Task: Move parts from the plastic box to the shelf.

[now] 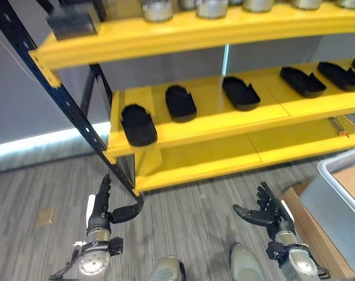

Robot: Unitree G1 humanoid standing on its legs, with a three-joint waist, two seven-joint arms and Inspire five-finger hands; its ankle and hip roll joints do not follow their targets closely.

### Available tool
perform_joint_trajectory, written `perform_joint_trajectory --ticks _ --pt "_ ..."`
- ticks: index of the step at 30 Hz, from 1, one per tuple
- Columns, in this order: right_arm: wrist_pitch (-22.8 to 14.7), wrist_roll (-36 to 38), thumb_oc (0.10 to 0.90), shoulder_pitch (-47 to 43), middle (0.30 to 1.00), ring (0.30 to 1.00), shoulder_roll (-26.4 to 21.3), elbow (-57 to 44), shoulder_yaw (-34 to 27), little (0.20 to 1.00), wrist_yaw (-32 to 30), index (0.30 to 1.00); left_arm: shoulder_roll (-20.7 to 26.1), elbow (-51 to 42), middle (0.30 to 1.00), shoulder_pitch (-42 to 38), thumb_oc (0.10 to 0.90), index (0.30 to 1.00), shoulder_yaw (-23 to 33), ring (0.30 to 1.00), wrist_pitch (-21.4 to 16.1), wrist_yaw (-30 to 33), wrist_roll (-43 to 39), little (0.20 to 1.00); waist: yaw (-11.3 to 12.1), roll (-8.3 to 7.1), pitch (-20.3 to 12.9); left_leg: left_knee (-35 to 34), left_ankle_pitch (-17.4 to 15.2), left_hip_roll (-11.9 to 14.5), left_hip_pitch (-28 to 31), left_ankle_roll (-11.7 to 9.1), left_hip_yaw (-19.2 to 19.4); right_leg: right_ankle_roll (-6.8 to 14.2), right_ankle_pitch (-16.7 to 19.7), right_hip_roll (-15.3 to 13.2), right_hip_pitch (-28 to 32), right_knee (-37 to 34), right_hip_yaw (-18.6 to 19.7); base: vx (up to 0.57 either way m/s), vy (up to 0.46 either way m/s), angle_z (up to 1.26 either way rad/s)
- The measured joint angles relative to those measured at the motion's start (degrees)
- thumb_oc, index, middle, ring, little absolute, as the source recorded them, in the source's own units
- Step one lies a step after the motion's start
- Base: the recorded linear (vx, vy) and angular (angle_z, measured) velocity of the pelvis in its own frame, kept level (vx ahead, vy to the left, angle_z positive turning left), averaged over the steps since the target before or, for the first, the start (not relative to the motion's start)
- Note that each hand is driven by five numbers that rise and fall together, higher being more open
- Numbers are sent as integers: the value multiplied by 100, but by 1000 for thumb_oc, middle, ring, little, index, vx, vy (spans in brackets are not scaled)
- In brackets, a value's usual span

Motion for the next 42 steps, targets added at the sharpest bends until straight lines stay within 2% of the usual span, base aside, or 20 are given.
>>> perform_joint_trajectory --ticks 3,4,5,8,9,10,11,12,15,25,30,34,35,36,37,38,39,40,41,42 --pt "-7 81 900 6 1000 1000 -9 -280 -71 1000 -18 1000 -8 216 1000 -289 900 1000 -9 1000 8 -74 -3 1000 -162 -141 297 -433 253 -66 43 168 -80 -25 5 -22 42 -1975 -11 186 -92 -1" --pt "-1 92 900 11 1000 1000 -11 -280 -85 1000 -30 1000 -122 256 1000 -309 900 1000 -53 1000 22 -76 -42 1000 -217 -157 299 -439 242 -90 51 149 -156 24 24 -122 59 -2129 -91 118 -159 11" --pt "-1 92 900 12 1000 1000 -16 -280 -99 1000 -33 1000 -171 269 1000 -320 900 1000 -65 1000 25 -72 -130 1000 -244 -152 302 -442 249 -90 59 161 -207 71 52 -207 61 -2079 -175 106 -201 57" --pt "18 91 900 14 1000 1000 -12 -275 -349 1000 -79 1000 -238 0 1000 -518 900 1000 -393 1000 107 -212 -215 1000 -248 -181 264 -709 236 -78 -127 120 -638 31 -52 -406 54 -524 -244 164 -189 115" --pt "-3 89 900 -113 1000 1000 41 -288 -423 1000 -98 1000 -77 -367 1000 -447 900 1000 -433 1000 79 -202 -215 1000 -207 -567 108 -748 312 -320 -325 -17 -727 60 -710 -534 420 -713 -202 280 -227 131" --pt "-40 89 900 -189 1000 1000 40 -335 -447 1000 -99 1000 -2 -455 1000 -420 900 1000 -406 1000 61 -199 -211 1000 -230 -673 120 -364 354 -303 -526 -225 -661 406 -405 -545 697 -996 -38 257 -195 103" --pt "-37 87 900 -366 1000 1000 -52 -291 -487 1000 -105 1000 -62 -374 1000 -430 900 1000 -405 1000 100 -193 -212 1000 -228 -558 160 -147 329 -177 -569 -378 -652 411 -294 -465 664 -871 -109 217 -177 12" --pt "-41 88 900 -659 1000 1000 -202 -222 -494 1000 -143 1000 -143 -250 1000 -250 900 1000 -404 1000 147 -211 -216 1000 -204 -286 143 -117 220 104 -415 -538 -606 307 -400 -226 712 -742 -120 185 -166 -33" --pt "-111 88 900 -713 1000 1000 -272 -242 -473 1000 -167 1000 -142 -250 1000 -34 900 1000 -384 1000 147 -226 -212 1000 -247 -133 55 -645 359 367 18 -882 -588 117 -496 36 905 -578 -172 189 -146 -7" --pt "-90 87 900 -604 1000 1000 -375 -157 -598 1000 -326 1000 -140 -257 1000 -183 900 1000 -520 1000 125 -347 -210 1000 -341 -171 -14 -1487 659 800 639 -722 -765 27 -771 456 568 735 -256 102 -97 9" --pt "-75 82 900 -495 1000 1000 -361 -144 -508 1000 -323 1000 -121 -252 1000 100 900 1000 -348 1000 133 -326 -211 1000 -165 -265 -194 -1756 815 818 609 -587 -827 -292 -1145 442 628 377 -328 40 -119 6" --pt "-75 80 900 -415 1000 1000 -406 -127 -566 1000 -390 1000 -181 -245 1000 85 900 1000 -362 1000 132 -338 -218 1000 -217 -254 -308 -889 565 895 162 -432 -772 -506 -1197 446 509 396 -571 20 -258 21" --pt "-96 81 900 -410 1000 1000 -399 -80 -585 1000 -395 1000 -209 -238 1000 55 900 1000 -351 1000 127 -336 -221 1000 -226 -254 -374 -743 788 873 -42 -662 -795 -477 -1218 499 404 413 -543 -121 -290 21" --pt "-96 82 900 -375 1000 1000 -357 -73 -672 1000 -392 1000 -232 -200 1000 -7 900 1000 -354 1000 128 -339 -222 1000 -213 -292 -443 -390 927 805 -357 -690 -879 -463 -1164 487 338 353 -602 -205 -494 23" --pt "-94 80 900 -405 1000 1000 -434 131 -650 1000 -458 1000 -301 -245 1000 -290 900 1000 -374 1000 123 -318 -226 1000 99 -648 -428 742 1874 403 -1434 -1112 -1345 -716 -994 394 11 298 -415 -148 -434 23" --pt "-66 77 900 -377 1000 1000 -468 119 -658 1000 -468 1000 -324 -238 1000 -424 900 1000 -436 1000 118 -323 -231 1000 223 -781 -395 1405 2024 197 -1878 -891 -1452 -662 -773 229 3 112 -523 -67 -279 9" --pt "-75 75 900 -377 1000 1000 -569 149 -578 1000 -500 1000 -372 -184 1000 -486 900 1000 -538 1000 124 -278 -253 1000 317 -824 -360 1605 2855 133 -2183 -705 -1540 -886 -676 271 -21 125 -559 117 -141 6" --pt "-67 57 900 -510 1000 1000 -467 209 -538 1000 -492 1000 -308 -165 1000 -487 900 1000 -555 1000 106 -284 -386 1000 492 -1019 -178 2151 2927 17 -2332 -841 -1419 -725 -726 74 213 97 -764 175 -70 13" --pt "-82 27 900 -669 1000 1000 -323 270 -579 1000 -533 1000 -297 -60 1000 -349 900 1000 -557 1000 128 -340 -445 1000 411 -932 -126 1839 2117 200 -2265 -524 -1051 -835 -742 163 448 -76 -844 176 -73 37" --pt "-127 20 900 -725 1000 1000 -227 230 -662 1000 -553 1000 -315 34 1000 -325 900 1000 -561 1000 134 -346 -449 1000 334 -871 -117 1153 1795 244 -2125 -532 -710 -866 -723 193 527 -209 -931 207 18 24"
